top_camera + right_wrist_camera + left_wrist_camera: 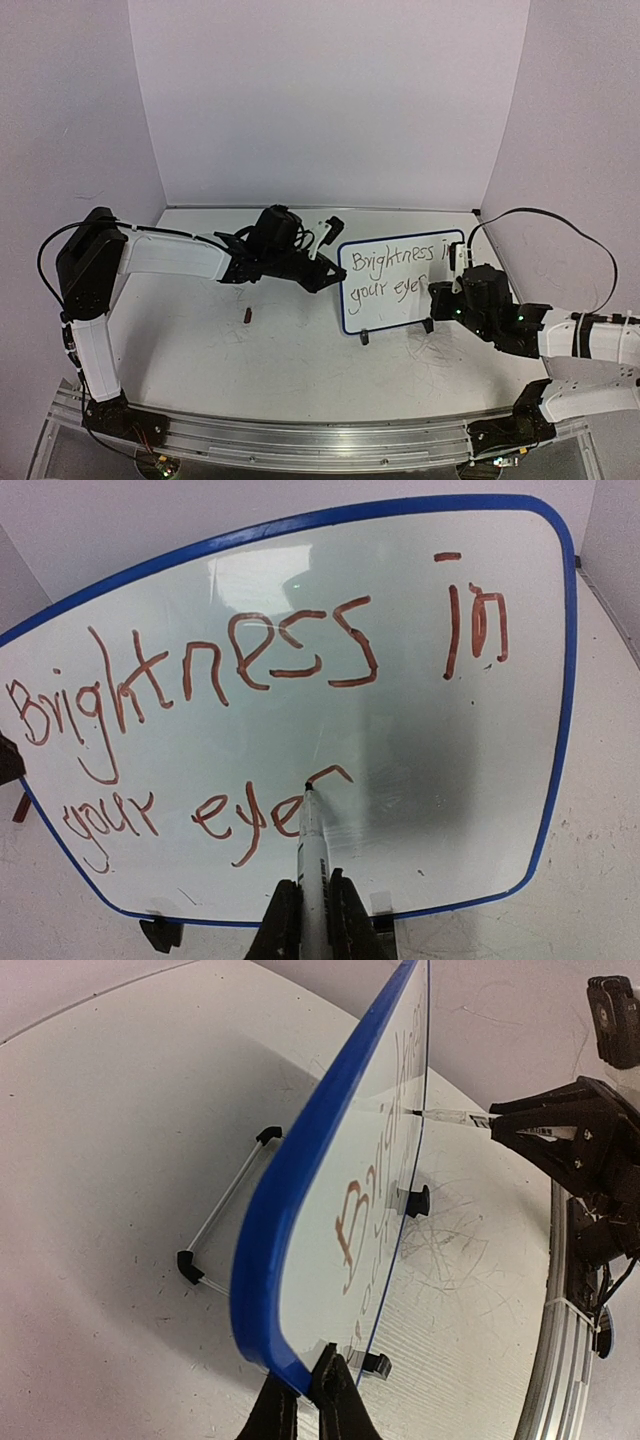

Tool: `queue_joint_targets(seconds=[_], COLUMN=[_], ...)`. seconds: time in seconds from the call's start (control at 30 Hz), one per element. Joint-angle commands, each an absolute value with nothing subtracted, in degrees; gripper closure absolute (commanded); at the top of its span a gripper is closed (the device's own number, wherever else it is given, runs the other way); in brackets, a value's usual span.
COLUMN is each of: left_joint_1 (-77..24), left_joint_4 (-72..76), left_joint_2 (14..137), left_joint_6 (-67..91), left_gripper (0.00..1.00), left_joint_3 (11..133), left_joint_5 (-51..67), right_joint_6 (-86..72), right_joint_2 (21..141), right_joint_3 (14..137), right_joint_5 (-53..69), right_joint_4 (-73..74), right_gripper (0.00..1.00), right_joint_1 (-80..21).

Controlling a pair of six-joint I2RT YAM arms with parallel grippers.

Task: Write a sentence on the whiteboard

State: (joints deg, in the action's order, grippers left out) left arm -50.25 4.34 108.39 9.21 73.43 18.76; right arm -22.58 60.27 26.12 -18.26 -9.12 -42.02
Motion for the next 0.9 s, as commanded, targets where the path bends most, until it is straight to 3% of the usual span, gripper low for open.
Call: queue_joint_targets(seconds=[0.0,0.87], left_joint_1=[-50.27,-50.38], left_joint_4=[-2.81,-2.86], left_joint_2=[110.60,110.81], left_joint_6=[5.19,5.27], left_gripper=[1.00,1.00], left_joint_3=[73.68,73.85], left_joint_5=[11.87,11.69], right_joint_6=[-23.70,-25.00], right_joint_2=[60.01,59.21], right_joint_3=[25.94,25.72], right_joint_5=[-18.88,-18.88], right_joint_4=[-7.49,-4.10], right_gripper=[1.00,1.00], right_joint_1=[-41.75,-41.84])
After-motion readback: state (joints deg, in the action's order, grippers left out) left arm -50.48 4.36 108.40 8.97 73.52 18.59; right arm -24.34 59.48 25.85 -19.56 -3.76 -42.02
